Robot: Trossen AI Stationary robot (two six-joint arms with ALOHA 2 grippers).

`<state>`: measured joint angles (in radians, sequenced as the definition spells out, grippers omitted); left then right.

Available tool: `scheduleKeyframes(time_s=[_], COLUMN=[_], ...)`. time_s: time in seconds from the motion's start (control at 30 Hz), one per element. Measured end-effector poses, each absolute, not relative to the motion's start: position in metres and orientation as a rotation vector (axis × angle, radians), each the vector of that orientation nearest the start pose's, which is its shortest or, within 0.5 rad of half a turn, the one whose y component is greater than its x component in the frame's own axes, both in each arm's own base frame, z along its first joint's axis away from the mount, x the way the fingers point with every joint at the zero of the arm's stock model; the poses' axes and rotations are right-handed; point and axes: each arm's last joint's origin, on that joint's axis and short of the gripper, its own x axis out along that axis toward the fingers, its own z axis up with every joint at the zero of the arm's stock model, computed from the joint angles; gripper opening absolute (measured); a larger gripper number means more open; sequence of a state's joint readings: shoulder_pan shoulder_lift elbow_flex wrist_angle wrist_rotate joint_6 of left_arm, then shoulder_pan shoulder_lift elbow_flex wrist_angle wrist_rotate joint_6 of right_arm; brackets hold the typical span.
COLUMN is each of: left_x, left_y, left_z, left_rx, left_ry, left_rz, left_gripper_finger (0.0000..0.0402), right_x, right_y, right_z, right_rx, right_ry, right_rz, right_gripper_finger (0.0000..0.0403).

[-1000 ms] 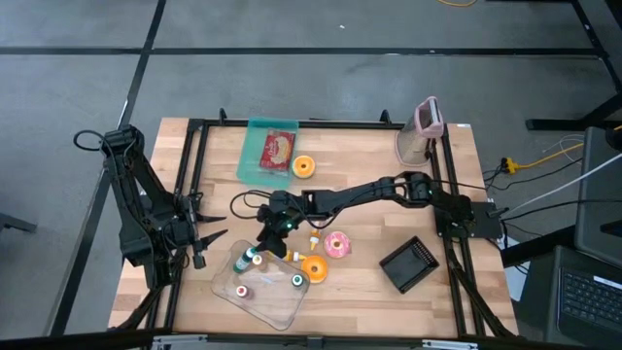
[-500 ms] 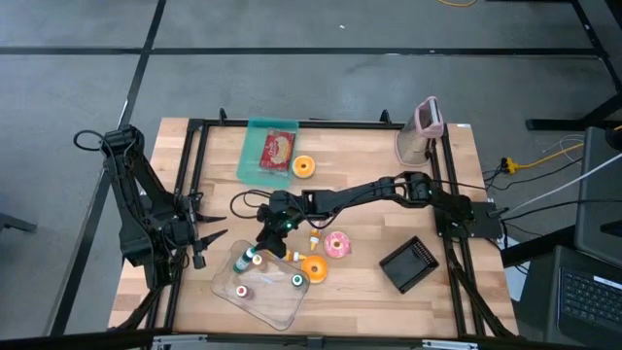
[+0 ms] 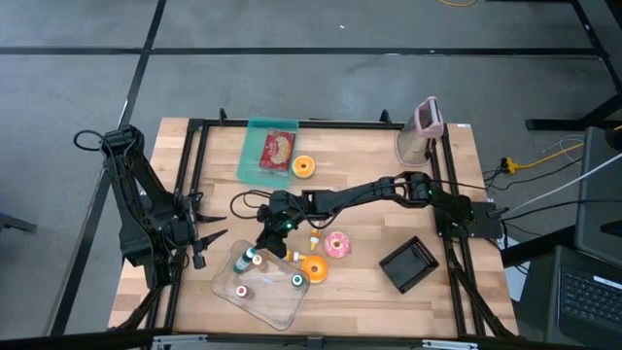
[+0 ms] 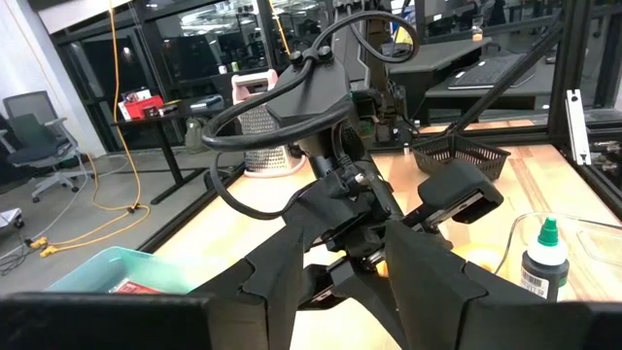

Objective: Pick & Place Food Item
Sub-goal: Adjust the left green food coloring bottle in the transparent bin

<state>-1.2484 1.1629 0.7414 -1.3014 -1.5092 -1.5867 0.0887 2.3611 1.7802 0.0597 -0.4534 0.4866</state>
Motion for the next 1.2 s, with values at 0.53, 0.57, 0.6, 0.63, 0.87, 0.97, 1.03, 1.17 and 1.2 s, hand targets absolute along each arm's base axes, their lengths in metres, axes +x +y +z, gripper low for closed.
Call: scheduleKeyframes(time_s=[0.53,0.57,0.6,0.63,0.87,0.97,1.03,1.17,1.2], left_x=[0.0758,0.0758,0.0758,0.0758,0.0758,0.0758,0.0758,0.0758,0.0758], left_y=[-0.1358,-0.1358,-0.1358,-0.1358,-0.1358,-0.1358,-0.1358,-0.1358,-0.1358], left_z=[0.2316,0.2316,0.2316,0.2316,0.2316,0.2316,0.2316,0.2316,0.2316], left_rx=[0.125,0.125,0.125,0.125,0.125,0.125,0.125,0.125,0.125], left_ry=[0.083,0.083,0.083,0.083,0.083,0.083,0.083,0.083,0.083], left_rz=[0.327,0.327,0.327,0.327,0.327,0.327,0.327,0.327,0.327], left_gripper_finger=[0.0141,0.0141,0.0141,0.0141,0.0141,0.0141,0.0141,0.0141,0.0141], right_x=[0.5235,0.5236,0.5237,0.5236,0.5236,0.5235,0.5235,0.5255,0.5268], right_y=[0.0598,0.0597,0.0596,0.0596,0.0598,0.0598,0.0599,0.0602,0.0605], right_z=[0.1587,0.1588,0.1589,0.1589,0.1590,0.1590,0.1591,0.1645,0.1678], right_rx=[0.553,0.553,0.553,0.552,0.551,0.549,0.548,0.537,0.527], right_ry=[0.636,0.635,0.633,0.633,0.633,0.633,0.633,0.619,0.607], right_rz=[0.409,0.409,0.409,0.409,0.419,0.423,0.426,0.443,0.450], right_gripper_finger=[0.0006,0.0006,0.0006,0.0004,0.0002,0.0001,0.0001,0.0001,0.0001])
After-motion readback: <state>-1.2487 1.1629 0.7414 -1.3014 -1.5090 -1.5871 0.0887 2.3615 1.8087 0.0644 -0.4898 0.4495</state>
